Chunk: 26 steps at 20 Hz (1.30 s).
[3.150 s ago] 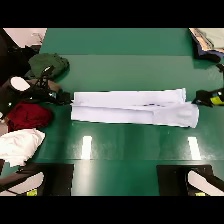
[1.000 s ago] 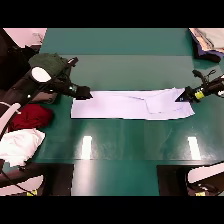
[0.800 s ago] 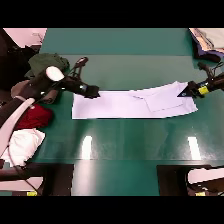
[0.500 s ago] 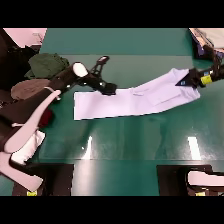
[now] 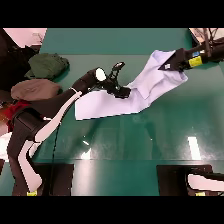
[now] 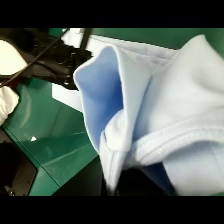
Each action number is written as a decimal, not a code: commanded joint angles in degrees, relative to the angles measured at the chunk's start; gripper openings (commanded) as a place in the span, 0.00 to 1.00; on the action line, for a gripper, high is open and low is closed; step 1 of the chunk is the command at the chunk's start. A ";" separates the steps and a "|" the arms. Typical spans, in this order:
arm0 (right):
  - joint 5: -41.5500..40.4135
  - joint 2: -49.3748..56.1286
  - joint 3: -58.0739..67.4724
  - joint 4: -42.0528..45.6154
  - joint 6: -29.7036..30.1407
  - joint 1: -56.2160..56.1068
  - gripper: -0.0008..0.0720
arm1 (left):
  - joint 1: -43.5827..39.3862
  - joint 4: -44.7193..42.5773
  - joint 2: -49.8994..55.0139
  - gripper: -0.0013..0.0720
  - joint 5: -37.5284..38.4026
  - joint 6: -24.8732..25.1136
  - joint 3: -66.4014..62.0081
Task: Fold the shirts.
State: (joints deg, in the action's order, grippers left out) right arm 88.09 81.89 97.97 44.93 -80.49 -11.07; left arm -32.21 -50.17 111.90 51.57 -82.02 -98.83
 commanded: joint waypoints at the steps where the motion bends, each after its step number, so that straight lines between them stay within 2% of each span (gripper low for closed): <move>1: -2.86 -0.11 1.07 -0.22 -0.63 -4.02 0.03 | -0.31 0.07 0.79 0.05 -1.64 -0.72 -0.52; 6: -6.03 -0.11 1.05 -0.17 -0.39 -6.40 0.03 | -0.24 -0.87 0.52 0.05 -0.09 -0.57 -0.55; 11: -7.45 -0.11 1.01 -0.22 1.05 -6.99 0.03 | 1.88 -7.04 -0.28 0.04 9.29 -0.74 -5.22; 19: -9.01 4.46 1.03 -0.35 2.43 -12.00 0.03 | 13.86 -24.61 -15.67 0.05 19.89 -0.50 -5.33; 24: -19.17 13.03 1.03 -0.44 5.77 -26.34 0.04 | 22.93 -26.36 -25.62 0.05 23.96 -0.44 -5.33; 25: -22.75 15.15 1.03 -0.44 7.56 -29.88 0.05 | 24.06 -26.40 -27.06 0.05 24.41 -0.26 -5.33; 26: -26.99 17.46 1.20 -0.42 9.62 -33.59 0.26 | 24.76 -26.40 -28.15 0.05 24.74 -0.07 -5.35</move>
State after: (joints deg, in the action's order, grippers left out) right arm 70.74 94.13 99.00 44.49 -75.20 -36.03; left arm -11.05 -75.13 88.14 74.00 -82.46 -104.09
